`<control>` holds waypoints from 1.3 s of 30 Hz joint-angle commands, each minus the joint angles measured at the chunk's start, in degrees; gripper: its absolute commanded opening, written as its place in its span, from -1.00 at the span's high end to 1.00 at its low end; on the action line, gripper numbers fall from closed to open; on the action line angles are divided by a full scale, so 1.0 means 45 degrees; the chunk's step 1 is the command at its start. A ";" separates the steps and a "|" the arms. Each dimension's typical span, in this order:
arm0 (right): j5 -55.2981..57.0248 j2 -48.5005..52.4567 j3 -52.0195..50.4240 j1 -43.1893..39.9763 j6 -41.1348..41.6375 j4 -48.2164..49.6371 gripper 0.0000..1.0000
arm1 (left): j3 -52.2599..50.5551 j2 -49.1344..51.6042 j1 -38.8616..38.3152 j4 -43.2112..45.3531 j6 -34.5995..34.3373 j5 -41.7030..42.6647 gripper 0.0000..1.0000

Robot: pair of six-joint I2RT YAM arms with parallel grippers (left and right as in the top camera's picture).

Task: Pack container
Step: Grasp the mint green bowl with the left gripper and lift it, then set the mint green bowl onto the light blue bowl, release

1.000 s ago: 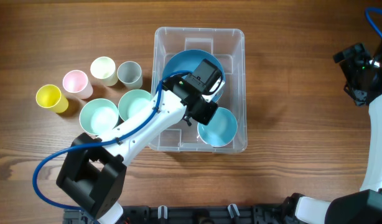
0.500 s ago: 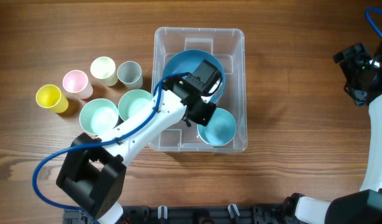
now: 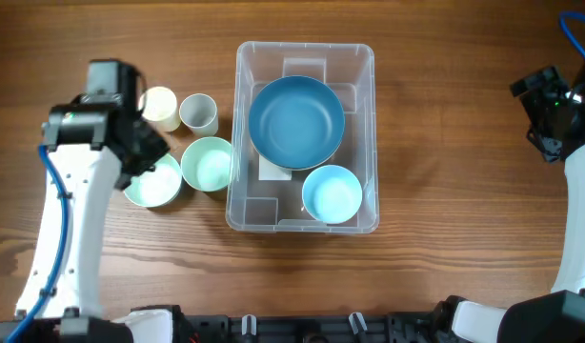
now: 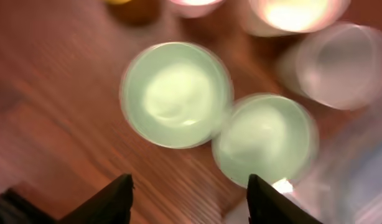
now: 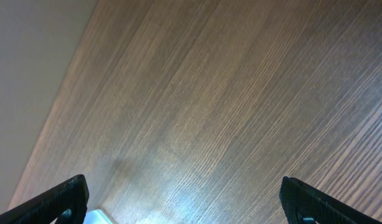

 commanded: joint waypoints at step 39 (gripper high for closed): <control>0.0131 0.0165 -0.0029 0.0039 0.0170 0.0010 -1.00 | -0.3774 -0.4575 -0.1953 0.5153 0.0831 0.5333 0.92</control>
